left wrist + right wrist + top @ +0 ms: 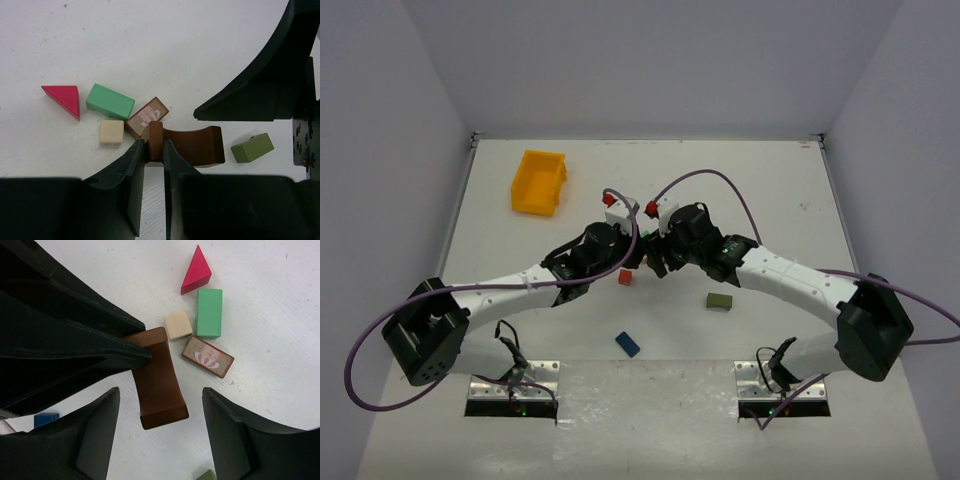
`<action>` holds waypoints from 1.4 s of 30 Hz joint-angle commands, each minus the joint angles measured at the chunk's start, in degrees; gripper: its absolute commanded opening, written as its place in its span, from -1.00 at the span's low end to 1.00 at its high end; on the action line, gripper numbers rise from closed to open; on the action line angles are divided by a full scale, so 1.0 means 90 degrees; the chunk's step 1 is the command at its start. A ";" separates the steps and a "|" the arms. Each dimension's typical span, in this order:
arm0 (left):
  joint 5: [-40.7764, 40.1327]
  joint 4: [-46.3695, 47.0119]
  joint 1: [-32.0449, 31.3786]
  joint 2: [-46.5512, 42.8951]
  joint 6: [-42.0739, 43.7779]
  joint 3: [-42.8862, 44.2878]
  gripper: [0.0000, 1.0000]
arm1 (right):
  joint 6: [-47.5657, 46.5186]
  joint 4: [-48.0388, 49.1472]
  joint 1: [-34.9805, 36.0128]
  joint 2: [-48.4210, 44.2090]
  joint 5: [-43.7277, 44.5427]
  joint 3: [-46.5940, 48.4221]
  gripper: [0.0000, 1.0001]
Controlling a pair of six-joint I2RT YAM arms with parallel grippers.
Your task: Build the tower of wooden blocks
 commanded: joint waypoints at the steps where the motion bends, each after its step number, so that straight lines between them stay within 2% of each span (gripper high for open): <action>1: -0.0153 0.0120 -0.0094 -0.0145 -0.0085 0.0293 -1.00 | -0.0471 0.0222 -0.0044 0.0048 -0.0260 0.0300 0.32; 10: -0.0024 0.0101 -0.0120 -0.0200 0.0000 0.0291 -1.00 | -0.0946 0.0398 -0.0056 0.0266 -0.0556 0.0436 0.23; 15: -0.0020 0.0091 -0.0128 -0.0260 0.0027 0.0270 -1.00 | -0.0990 0.0389 -0.0089 0.0496 -0.0642 0.0564 0.07; 19: 0.0174 0.0110 -0.0138 -0.0362 0.0105 0.0215 -1.00 | -0.1028 0.0330 -0.0093 0.0473 -0.0788 0.0545 -0.37; 25: 0.0430 0.0159 -0.0128 -0.0508 0.0201 0.0127 -0.98 | -0.1005 0.0328 -0.0096 0.0380 -0.0827 0.0420 -0.64; 26: 0.0432 0.0152 -0.0128 -0.0525 0.0203 0.0127 -0.94 | -0.0992 0.0330 -0.0093 0.0375 -0.0820 0.0396 -0.65; 30: 0.0471 0.0101 -0.0128 -0.0598 0.0226 0.0117 -0.46 | -0.0982 0.0328 -0.0103 0.0249 -0.0748 0.0235 -0.72; 32: 0.0525 0.0102 -0.0128 -0.0641 0.0271 0.0094 -0.31 | -0.0980 0.0340 -0.0120 0.0163 -0.0701 0.0096 -0.73; 42: 0.0692 0.0180 -0.0126 -0.1071 0.0377 -0.0174 0.06 | -0.1041 0.0310 -0.0317 -0.0429 -0.0788 -0.0770 -0.74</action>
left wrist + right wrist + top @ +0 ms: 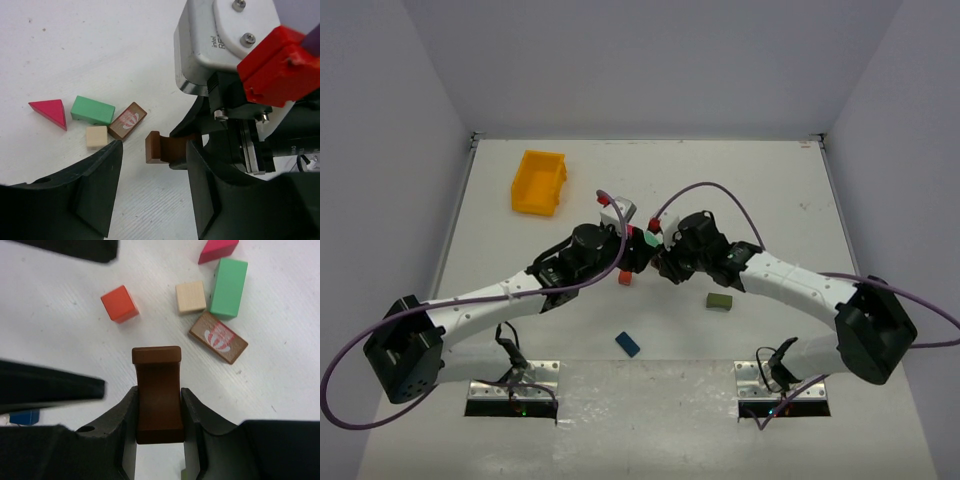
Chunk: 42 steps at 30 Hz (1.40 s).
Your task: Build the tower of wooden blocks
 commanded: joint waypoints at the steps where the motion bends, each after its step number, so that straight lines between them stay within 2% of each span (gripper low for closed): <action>1: 0.0155 0.0360 -0.0057 -0.0404 0.0120 -0.0115 0.11 | -0.0231 0.0119 -0.0109 -0.0619 0.0028 -0.0602 -0.74; 4: 0.0098 0.0380 -0.0046 -0.0549 0.0170 -0.0192 0.23 | -0.0464 -0.0293 -0.0129 -0.1296 0.0027 -0.0955 -0.73; 8: 0.0079 0.0433 0.0059 -0.0597 0.0217 -0.0254 0.79 | -0.0801 -0.0468 -0.0206 -0.2281 -0.0066 -0.1694 -0.72; 11: 0.0151 0.0491 0.0294 -0.0563 0.0200 -0.0257 1.00 | -0.1400 -0.0509 -0.0241 -0.2757 -0.0163 -0.1956 -0.72; 14: 0.0253 0.0460 0.0686 -0.0473 0.0133 -0.0165 1.00 | -0.2035 -0.0485 -0.0527 -0.2967 -0.0259 -0.1872 -0.75; 17: 0.0449 0.0477 0.0969 -0.0392 0.0031 -0.0103 1.00 | -0.2794 -0.0387 -0.0949 -0.2926 -0.0648 -0.1347 -0.75; 21: 0.0203 0.0331 0.1086 -0.0432 -0.0106 -0.0027 1.00 | -0.3712 -0.0200 -0.1177 -0.2134 -0.0944 0.0562 -0.69; 24: -0.0243 0.0145 0.1076 -0.0497 -0.0189 0.0041 1.00 | -0.3725 -0.0255 -0.1174 -0.1426 -0.1285 0.2139 -0.70; 27: -0.0782 -0.0152 0.1076 -0.0486 -0.0359 0.0109 1.00 | -0.3466 -0.0218 -0.1183 -0.0874 -0.1221 0.2794 -0.76; 30: -0.1263 -0.0333 0.1076 -0.0476 -0.0480 0.0112 1.00 | -0.3443 -0.0202 -0.1241 -0.0580 -0.1061 0.2860 -0.77; 34: -0.1670 -0.0501 0.1076 -0.0388 -0.0554 0.0139 1.00 | -0.4026 -0.0312 -0.1553 -0.0780 -0.1608 0.1965 -0.79; 37: -0.1976 -0.0527 0.1076 -0.0288 -0.0564 0.0159 1.00 | -0.4332 -0.0855 -0.2093 -0.1062 -0.2381 0.1115 -0.80; 42: -0.2286 -0.0611 0.1086 -0.0052 -0.0560 0.0376 1.00 | -0.4993 -0.2264 -0.3016 -0.1230 -0.3089 0.0584 -0.79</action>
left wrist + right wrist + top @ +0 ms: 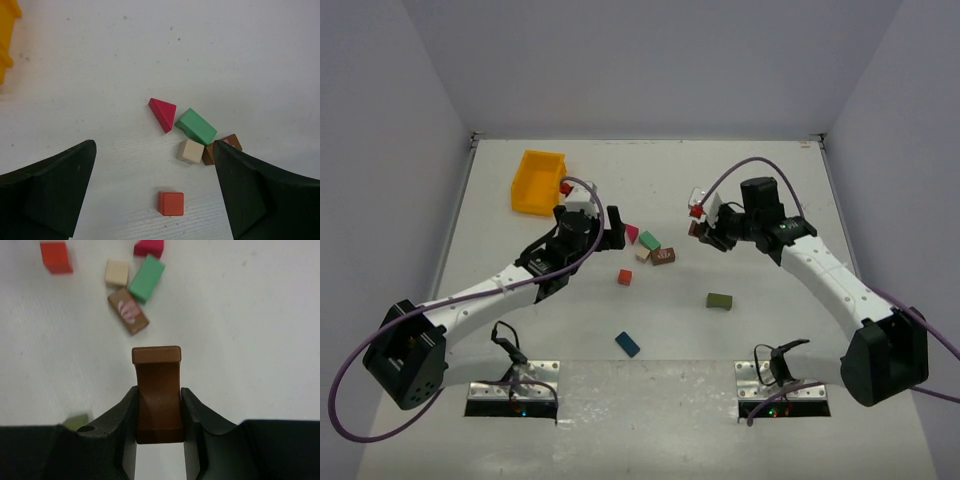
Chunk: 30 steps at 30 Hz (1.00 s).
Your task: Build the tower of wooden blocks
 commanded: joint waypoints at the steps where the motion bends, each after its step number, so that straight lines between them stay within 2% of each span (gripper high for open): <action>1: -0.0432 0.0068 0.0034 0.0235 -0.0076 0.0465 1.00 | -0.1096 -0.1235 -0.0612 -0.0450 -0.0974 -0.0281 -0.79; 5: -0.0346 0.0035 0.0024 0.0517 -0.0083 0.0601 1.00 | -0.1947 -0.1466 -0.0772 -0.1132 -0.1251 -0.1143 -0.77; 9: -0.0263 -0.0022 0.0024 0.0655 -0.0091 0.0714 1.00 | -0.2146 -0.1555 -0.0782 -0.1652 -0.1670 -0.1804 -0.71; 17: -0.0148 -0.0325 0.0024 0.0816 -0.0208 0.0850 1.00 | -0.2055 -0.1346 -0.0781 -0.1775 -0.1599 -0.2363 -0.67; 21: -0.0148 -0.0309 0.0014 0.0838 -0.0190 0.0860 1.00 | -0.1915 -0.0912 -0.0772 -0.1878 -0.1526 -0.2803 -0.66; 30: -0.0275 -0.0419 0.0024 0.1042 -0.0053 0.1076 1.00 | -0.2051 -0.0480 -0.0772 -0.1731 -0.1346 -0.3175 -0.65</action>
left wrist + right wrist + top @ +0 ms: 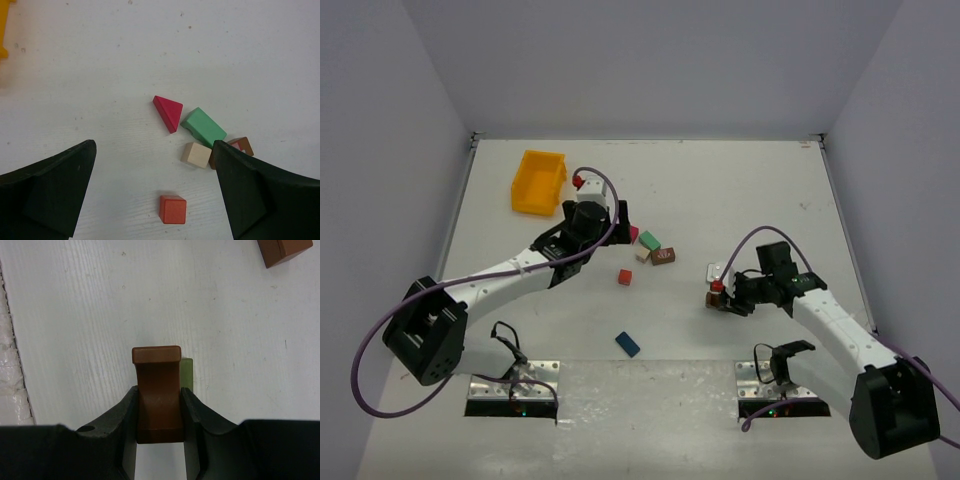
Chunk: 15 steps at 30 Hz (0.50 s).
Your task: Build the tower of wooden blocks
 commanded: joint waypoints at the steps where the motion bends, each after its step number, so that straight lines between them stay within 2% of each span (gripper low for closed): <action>1: -0.0071 0.0044 0.0024 0.0056 0.0050 0.0357 1.00 | -0.0112 0.0532 -0.0032 0.0108 -0.0006 -0.0045 -0.65; 15: -0.0090 -0.0083 0.0024 0.0144 0.0118 0.0494 1.00 | -0.0164 0.0735 -0.0270 0.0383 0.0099 -0.0088 -0.64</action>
